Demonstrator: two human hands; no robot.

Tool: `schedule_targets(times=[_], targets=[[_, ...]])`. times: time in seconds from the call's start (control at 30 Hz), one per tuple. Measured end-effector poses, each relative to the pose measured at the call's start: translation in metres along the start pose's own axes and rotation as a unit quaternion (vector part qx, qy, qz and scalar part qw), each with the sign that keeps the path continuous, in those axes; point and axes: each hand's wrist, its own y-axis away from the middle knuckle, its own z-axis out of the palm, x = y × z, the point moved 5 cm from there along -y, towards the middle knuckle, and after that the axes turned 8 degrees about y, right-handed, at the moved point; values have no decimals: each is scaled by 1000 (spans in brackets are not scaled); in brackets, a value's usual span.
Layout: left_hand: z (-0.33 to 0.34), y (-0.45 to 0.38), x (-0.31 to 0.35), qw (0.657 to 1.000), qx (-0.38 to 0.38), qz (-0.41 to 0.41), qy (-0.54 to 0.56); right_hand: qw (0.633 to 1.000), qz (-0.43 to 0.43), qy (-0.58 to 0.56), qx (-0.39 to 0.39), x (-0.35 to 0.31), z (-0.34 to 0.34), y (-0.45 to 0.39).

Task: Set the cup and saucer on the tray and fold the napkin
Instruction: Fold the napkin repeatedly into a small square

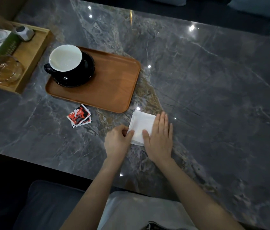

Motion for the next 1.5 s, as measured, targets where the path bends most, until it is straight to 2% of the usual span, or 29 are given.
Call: schedule_targets(times=[0.1,0.23,0.4,0.6,0.73,0.8,0.87,0.93,1.03,1.13,1.2,1.3,1.37,1.5], targets=[[1,2,-2,1000,5,5,8,1000,-19,-1,6,-1,1,-2],[1,2,-3,1000,4,0,15,997,-61,-46,-25,5,-7,-2],[2,2,-4,1000,4,-2,22,992,-124,-9,20,11,-11,33],[5,3,-5,999,17,6,30,994,-104,17,-22,12,11,47],[5,3,-7,999,19,13,32,992,-121,-25,-21,13,7,46],[5,3,-7,999,20,15,28,993,-93,-69,15,19,-4,42],[6,4,-8,999,18,19,28,994,-13,-104,28,26,-11,35],[8,7,-10,999,20,33,32,992,58,-112,8,27,-12,28],[8,11,-10,998,28,47,29,987,80,-136,-32,18,-9,21],[9,9,-10,999,13,42,19,960,119,-253,-12,16,-11,17],[10,9,-11,999,-5,42,22,906,173,-386,2,17,-20,14],[7,10,-9,996,-49,73,8,814,224,-535,-37,9,-35,11],[5,8,-9,992,-92,80,-5,799,236,-551,-44,4,-40,8],[-4,-2,-6,980,-188,50,-36,803,260,-533,-51,-6,-57,5]])
